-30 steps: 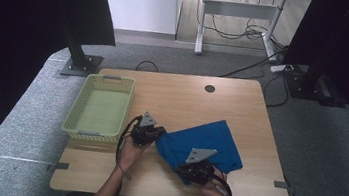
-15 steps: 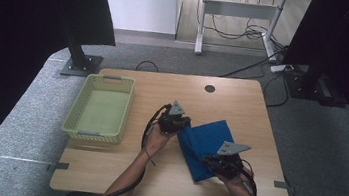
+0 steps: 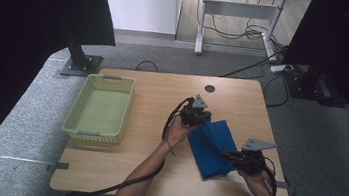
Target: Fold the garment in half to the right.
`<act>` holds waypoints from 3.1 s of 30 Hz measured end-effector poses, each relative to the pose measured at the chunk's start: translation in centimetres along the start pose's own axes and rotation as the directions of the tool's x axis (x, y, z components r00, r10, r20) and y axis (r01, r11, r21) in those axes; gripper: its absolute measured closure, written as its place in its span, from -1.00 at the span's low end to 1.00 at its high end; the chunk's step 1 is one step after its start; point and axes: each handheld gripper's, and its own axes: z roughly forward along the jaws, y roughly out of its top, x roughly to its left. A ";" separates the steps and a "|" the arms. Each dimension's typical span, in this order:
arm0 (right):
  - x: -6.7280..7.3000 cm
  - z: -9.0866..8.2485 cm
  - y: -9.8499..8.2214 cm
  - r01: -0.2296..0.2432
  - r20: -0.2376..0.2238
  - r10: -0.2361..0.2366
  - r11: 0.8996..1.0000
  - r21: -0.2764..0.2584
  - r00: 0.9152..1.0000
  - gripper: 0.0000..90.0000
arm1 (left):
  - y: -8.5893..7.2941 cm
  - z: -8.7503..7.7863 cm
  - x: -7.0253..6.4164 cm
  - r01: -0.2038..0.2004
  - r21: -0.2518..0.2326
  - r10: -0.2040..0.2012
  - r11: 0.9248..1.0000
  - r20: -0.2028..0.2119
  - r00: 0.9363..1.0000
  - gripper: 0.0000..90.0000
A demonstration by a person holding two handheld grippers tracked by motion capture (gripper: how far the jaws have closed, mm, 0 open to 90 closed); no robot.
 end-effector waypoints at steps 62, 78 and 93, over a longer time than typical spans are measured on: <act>-2.0 1.6 -2.8 -0.043 0.160 0.024 0.992 0.117 0.987 -0.15 | -7.2 1.1 -4.3 0.013 0.152 -0.025 0.988 0.078 0.997 -0.59; -3.9 4.9 -2.6 -0.079 0.272 0.033 0.984 0.160 0.962 -0.52 | -7.3 1.0 -4.4 0.022 0.154 -0.033 0.988 0.066 0.997 -0.59; -7.1 -1.3 -5.4 -0.194 0.377 0.140 0.975 0.109 0.916 -0.49 | -7.3 1.0 -4.5 0.023 0.154 -0.033 0.988 0.064 0.997 -0.59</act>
